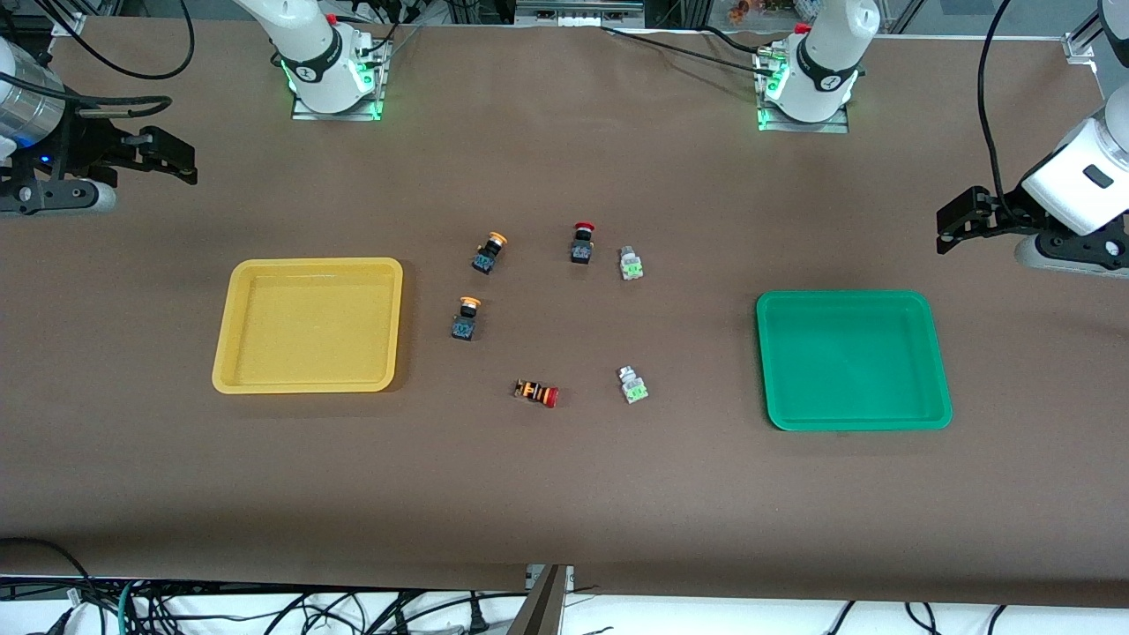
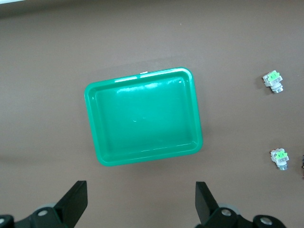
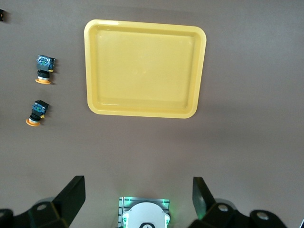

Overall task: Place green and yellow buttons in trays
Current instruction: 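Reach the blue button with the right gripper, the green button with the left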

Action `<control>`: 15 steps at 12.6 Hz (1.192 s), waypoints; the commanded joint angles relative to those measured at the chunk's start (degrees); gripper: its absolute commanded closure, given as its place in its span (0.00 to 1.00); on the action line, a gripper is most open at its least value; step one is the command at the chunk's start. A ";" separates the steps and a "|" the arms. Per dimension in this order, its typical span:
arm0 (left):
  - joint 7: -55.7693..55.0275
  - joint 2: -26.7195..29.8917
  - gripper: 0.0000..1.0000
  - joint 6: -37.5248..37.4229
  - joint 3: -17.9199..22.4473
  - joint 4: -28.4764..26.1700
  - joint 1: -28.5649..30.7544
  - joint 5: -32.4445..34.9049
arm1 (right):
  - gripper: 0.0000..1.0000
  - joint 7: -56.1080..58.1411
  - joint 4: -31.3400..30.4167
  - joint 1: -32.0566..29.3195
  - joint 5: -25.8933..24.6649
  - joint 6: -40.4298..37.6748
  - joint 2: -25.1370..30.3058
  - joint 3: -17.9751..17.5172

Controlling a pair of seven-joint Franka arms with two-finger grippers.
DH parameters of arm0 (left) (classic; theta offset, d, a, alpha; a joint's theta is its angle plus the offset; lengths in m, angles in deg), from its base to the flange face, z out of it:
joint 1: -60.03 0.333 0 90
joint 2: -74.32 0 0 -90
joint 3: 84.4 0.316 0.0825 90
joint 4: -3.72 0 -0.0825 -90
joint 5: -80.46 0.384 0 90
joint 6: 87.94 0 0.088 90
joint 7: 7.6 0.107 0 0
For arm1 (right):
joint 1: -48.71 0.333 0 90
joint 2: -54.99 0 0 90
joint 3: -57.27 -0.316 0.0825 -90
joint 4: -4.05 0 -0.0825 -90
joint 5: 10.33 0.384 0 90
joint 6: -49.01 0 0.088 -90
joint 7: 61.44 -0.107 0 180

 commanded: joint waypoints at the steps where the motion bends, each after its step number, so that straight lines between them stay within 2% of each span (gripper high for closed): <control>1: -0.13 0.67 0.00 0.12 -0.22 -0.68 -0.10 1.26 | 0.00 0.86 1.43 -0.10 -0.09 -1.38 -0.52 0.06; 9: -0.83 -0.82 0.00 -0.24 -0.22 -0.60 -1.06 1.09 | 0.00 1.03 1.43 -0.01 -0.09 -1.38 -0.87 -0.03; 10: -0.75 -2.13 0.00 0.03 -0.22 -0.51 -1.68 1.26 | 0.00 0.68 1.43 -0.01 -0.09 -1.29 -0.87 -0.03; 15: -1.79 -15.83 0.00 3.18 -0.13 3.17 -3.08 -0.49 | 0.00 -0.38 1.34 0.60 -0.35 -1.38 -0.78 -0.29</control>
